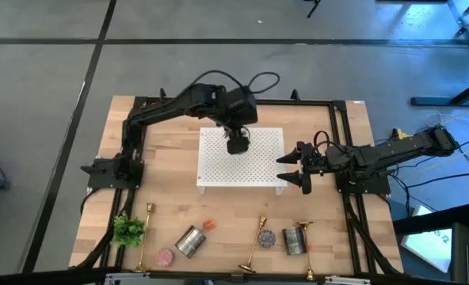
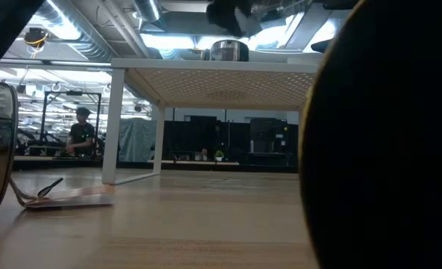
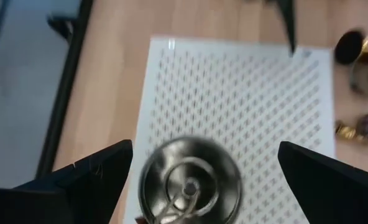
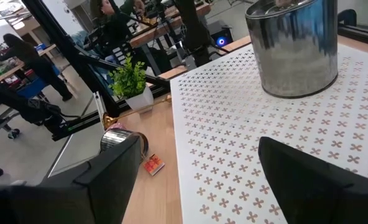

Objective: Pick & Place candle stick holders
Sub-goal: Put the middle big silver scented candle on the shelf

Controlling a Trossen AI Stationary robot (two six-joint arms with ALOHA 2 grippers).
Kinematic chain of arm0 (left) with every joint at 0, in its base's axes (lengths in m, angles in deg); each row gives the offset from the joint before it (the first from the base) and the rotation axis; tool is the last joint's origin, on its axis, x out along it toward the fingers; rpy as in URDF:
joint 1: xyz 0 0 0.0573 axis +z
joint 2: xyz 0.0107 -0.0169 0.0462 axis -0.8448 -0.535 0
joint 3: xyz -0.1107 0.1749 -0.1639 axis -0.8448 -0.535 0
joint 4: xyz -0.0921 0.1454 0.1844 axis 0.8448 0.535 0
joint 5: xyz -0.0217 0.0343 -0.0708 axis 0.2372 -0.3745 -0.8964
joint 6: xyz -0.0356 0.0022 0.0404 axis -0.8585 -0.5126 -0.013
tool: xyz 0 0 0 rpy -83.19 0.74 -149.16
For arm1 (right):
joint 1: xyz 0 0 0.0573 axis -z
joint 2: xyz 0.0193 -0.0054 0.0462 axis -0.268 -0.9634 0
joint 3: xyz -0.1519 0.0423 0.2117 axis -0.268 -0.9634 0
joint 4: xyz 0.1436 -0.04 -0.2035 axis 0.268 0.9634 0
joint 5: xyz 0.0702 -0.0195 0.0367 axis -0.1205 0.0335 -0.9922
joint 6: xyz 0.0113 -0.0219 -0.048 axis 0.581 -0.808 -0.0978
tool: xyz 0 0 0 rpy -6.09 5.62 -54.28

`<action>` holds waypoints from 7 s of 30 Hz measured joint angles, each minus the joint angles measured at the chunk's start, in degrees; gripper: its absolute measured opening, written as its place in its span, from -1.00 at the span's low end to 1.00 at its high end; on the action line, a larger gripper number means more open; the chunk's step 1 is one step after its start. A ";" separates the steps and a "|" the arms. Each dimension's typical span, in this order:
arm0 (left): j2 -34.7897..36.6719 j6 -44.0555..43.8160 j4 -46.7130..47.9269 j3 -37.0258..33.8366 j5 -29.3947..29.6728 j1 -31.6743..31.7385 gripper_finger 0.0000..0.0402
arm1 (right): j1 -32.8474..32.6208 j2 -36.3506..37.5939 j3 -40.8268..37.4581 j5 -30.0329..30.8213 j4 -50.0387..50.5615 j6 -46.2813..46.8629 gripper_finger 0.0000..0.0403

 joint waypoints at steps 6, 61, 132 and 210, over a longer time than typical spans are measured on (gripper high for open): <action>3.81 1.01 -1.52 0.00 -4.06 -0.50 0.99 | -0.12 0.01 0.00 -0.03 0.72 0.04 0.63; 53.38 6.12 -89.07 -98.82 -6.77 3.51 0.69 | 9.07 -4.94 2.66 10.93 -15.18 -26.56 0.63; 37.70 3.17 -99.84 -99.18 -17.05 10.99 -0.99 | 19.07 -22.56 16.65 -11.15 0.33 -13.38 -0.83; 36.99 4.20 -104.19 -98.82 -22.50 9.05 -0.99 | 19.44 -22.38 17.92 -5.92 5.93 -10.84 -0.83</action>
